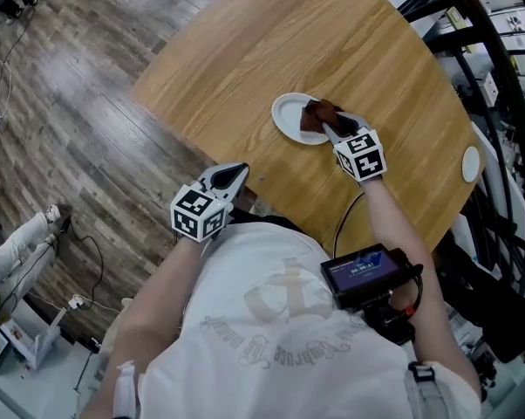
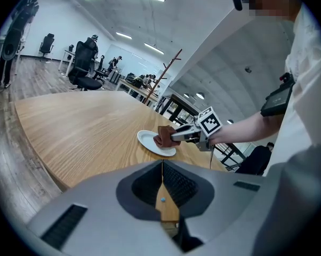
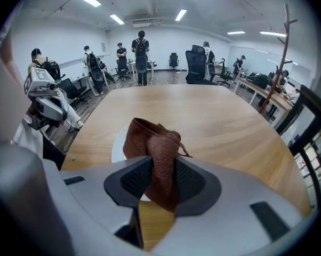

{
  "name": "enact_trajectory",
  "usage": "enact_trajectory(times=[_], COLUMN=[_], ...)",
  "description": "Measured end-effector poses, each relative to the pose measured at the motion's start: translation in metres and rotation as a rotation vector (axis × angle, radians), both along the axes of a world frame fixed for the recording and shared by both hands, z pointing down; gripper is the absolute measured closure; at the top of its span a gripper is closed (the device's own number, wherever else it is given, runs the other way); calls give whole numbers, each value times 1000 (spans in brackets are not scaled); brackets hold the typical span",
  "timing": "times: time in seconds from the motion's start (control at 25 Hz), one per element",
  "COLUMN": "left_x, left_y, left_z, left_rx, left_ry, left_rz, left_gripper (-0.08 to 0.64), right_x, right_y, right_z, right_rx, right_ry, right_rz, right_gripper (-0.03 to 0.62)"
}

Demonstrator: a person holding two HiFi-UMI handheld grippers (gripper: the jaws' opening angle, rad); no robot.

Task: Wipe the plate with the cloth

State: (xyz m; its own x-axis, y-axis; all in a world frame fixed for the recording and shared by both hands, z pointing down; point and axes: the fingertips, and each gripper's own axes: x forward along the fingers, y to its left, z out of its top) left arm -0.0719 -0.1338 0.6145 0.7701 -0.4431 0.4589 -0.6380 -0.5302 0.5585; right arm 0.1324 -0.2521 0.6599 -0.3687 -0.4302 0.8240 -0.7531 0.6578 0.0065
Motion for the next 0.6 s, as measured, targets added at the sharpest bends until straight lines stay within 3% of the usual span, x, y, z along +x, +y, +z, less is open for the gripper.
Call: enact_trajectory(times=[0.2,0.6], left_x=[-7,6], left_y=[5,4], left_z=[0,1], left_rx=[-2,-1], left_ry=[-5,4], left_rz=[-15,6], left_gripper=[546,546], right_x=[6,-34], right_y=[-16,42], right_z=[-5,-5], right_rx=[20,-42], right_ry=[12,-86], right_rz=[36,-67], right_gripper=[465,465])
